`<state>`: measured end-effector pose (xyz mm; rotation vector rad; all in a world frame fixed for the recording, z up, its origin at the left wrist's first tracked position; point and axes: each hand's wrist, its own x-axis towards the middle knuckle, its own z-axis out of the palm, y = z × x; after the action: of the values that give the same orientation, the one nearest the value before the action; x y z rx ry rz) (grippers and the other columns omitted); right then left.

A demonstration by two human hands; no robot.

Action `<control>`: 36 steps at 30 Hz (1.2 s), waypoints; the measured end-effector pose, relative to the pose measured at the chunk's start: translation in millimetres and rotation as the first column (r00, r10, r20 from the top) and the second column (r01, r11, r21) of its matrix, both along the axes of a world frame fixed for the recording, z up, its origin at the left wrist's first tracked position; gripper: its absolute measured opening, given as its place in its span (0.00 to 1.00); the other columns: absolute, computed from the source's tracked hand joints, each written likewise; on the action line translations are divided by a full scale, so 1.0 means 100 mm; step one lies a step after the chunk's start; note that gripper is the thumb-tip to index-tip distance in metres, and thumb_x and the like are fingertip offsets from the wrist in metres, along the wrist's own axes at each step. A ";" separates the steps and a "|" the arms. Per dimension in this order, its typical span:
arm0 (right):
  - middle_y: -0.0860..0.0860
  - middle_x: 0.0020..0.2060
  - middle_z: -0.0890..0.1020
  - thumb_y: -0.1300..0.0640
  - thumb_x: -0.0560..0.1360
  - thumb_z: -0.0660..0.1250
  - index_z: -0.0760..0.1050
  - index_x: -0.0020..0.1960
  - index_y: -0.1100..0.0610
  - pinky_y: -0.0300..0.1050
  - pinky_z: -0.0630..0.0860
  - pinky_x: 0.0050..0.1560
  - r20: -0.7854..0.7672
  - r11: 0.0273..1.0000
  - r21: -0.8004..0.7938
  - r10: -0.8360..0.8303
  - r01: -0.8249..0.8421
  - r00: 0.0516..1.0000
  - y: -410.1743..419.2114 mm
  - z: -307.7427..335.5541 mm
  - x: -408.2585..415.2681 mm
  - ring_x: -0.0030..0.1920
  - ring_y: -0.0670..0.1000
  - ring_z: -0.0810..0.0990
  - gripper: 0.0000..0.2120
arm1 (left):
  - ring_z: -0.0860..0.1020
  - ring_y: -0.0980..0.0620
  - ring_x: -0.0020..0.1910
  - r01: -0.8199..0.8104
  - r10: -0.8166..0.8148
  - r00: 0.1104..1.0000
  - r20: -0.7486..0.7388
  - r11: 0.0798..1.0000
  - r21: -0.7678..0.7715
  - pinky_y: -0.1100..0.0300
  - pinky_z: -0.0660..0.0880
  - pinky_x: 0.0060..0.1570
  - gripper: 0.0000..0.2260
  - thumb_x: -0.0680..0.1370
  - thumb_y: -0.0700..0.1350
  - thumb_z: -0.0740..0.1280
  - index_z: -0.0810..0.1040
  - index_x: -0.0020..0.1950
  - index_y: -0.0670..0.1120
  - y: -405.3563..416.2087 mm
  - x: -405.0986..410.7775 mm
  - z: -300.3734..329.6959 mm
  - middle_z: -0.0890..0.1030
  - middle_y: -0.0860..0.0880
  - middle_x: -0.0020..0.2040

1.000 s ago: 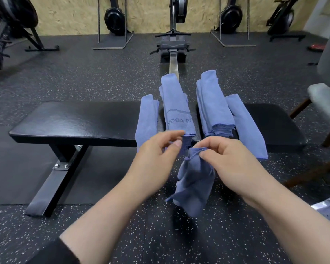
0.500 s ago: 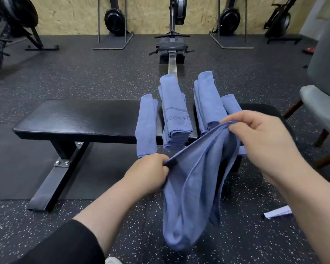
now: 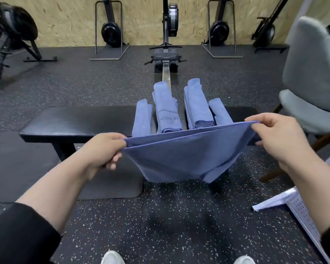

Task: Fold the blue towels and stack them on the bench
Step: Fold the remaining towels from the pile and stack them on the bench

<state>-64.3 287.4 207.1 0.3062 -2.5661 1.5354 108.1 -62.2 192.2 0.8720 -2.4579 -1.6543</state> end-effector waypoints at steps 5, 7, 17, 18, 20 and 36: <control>0.53 0.42 0.85 0.67 0.79 0.64 0.83 0.44 0.55 0.48 0.82 0.49 0.144 0.908 -0.414 0.141 -0.070 0.980 -0.05 0.07 0.18 0.47 0.50 0.84 0.12 | 0.84 0.50 0.35 -0.002 0.067 0.983 -0.170 0.936 0.353 0.61 0.80 0.35 0.15 0.80 0.36 0.57 0.83 0.54 0.44 0.11 0.15 0.27 0.87 0.43 0.45; 0.51 0.41 0.85 0.66 0.78 0.64 0.83 0.43 0.55 0.48 0.82 0.50 0.105 0.910 -0.410 0.109 -0.056 0.988 -0.04 0.10 0.22 0.46 0.50 0.84 0.12 | 0.86 0.46 0.48 0.045 0.039 0.975 -0.220 0.929 0.367 0.56 0.83 0.46 0.17 0.79 0.32 0.56 0.81 0.60 0.42 0.08 0.21 0.31 0.86 0.42 0.53; 0.50 0.41 0.87 0.64 0.76 0.62 0.83 0.44 0.53 0.61 0.83 0.55 0.049 0.980 -0.191 0.063 -0.052 0.997 0.07 0.08 0.38 0.43 0.49 0.84 0.13 | 0.85 0.50 0.43 0.016 -0.017 0.957 -0.289 1.000 -0.004 0.57 0.78 0.45 0.08 0.83 0.41 0.65 0.84 0.56 0.45 0.08 0.38 0.23 0.87 0.45 0.49; 0.50 0.41 0.87 0.64 0.76 0.62 0.84 0.44 0.53 0.61 0.83 0.55 0.054 0.981 -0.185 0.061 -0.050 0.997 0.07 0.07 0.39 0.43 0.49 0.85 0.13 | 0.85 0.51 0.42 0.017 -0.023 0.957 -0.288 1.000 -0.024 0.57 0.78 0.44 0.08 0.83 0.42 0.65 0.84 0.55 0.45 0.08 0.39 0.22 0.87 0.45 0.49; 0.50 0.41 0.87 0.62 0.75 0.62 0.84 0.44 0.52 0.63 0.83 0.55 0.059 0.984 -0.172 0.056 -0.045 0.997 0.08 0.05 0.39 0.44 0.50 0.85 0.13 | 0.84 0.52 0.40 0.019 -0.031 0.958 -0.284 0.999 -0.046 0.58 0.76 0.43 0.07 0.82 0.42 0.66 0.84 0.54 0.45 0.07 0.41 0.20 0.87 0.45 0.48; 0.50 0.36 0.79 0.64 0.78 0.59 0.82 0.48 0.56 0.42 0.66 0.32 0.186 0.844 0.520 0.041 -0.133 0.982 0.01 -0.07 0.19 0.36 0.54 0.76 0.12 | 0.65 0.53 0.36 -0.120 -0.054 0.864 -0.500 0.943 -0.310 0.55 0.64 0.39 0.15 0.82 0.52 0.64 0.73 0.44 0.40 0.38 -0.03 0.30 0.69 0.46 0.35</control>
<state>-45.3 288.4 200.4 0.3648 -3.1207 0.8617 105.4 -24.3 222.1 0.3692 -2.2272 -1.1980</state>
